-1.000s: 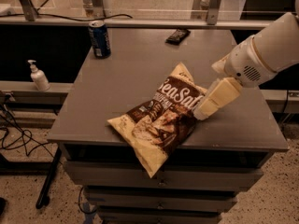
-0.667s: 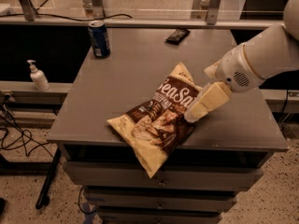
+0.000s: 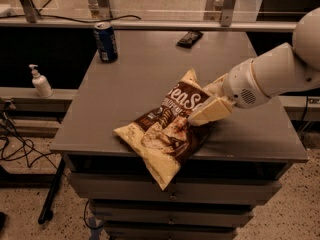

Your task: Move brown chip bag near rxbar chocolate

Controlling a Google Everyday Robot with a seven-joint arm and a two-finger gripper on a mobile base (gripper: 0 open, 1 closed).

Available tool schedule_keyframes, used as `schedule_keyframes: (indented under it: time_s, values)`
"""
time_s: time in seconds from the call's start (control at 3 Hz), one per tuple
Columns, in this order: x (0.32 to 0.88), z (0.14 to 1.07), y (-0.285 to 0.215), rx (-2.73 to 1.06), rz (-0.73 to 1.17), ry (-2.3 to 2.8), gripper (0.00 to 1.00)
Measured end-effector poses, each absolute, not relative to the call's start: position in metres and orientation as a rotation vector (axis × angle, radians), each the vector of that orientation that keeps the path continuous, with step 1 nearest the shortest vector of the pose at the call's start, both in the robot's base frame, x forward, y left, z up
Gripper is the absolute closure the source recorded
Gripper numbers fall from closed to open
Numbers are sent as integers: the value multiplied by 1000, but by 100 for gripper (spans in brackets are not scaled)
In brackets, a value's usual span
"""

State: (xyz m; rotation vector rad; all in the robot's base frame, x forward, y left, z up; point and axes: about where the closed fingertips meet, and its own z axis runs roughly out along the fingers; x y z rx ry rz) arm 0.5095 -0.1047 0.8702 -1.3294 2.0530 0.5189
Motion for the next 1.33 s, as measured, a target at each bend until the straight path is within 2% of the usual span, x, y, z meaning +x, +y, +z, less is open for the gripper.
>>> schedule_keyframes:
  time_s: [0.67,1.0,1.33]
  values:
    - [520,868,-110,-1337,513,2036,87]
    - [550,909,-135,-1312,412,2038,100]
    - [550,909,-135,-1312,412,2038,100]
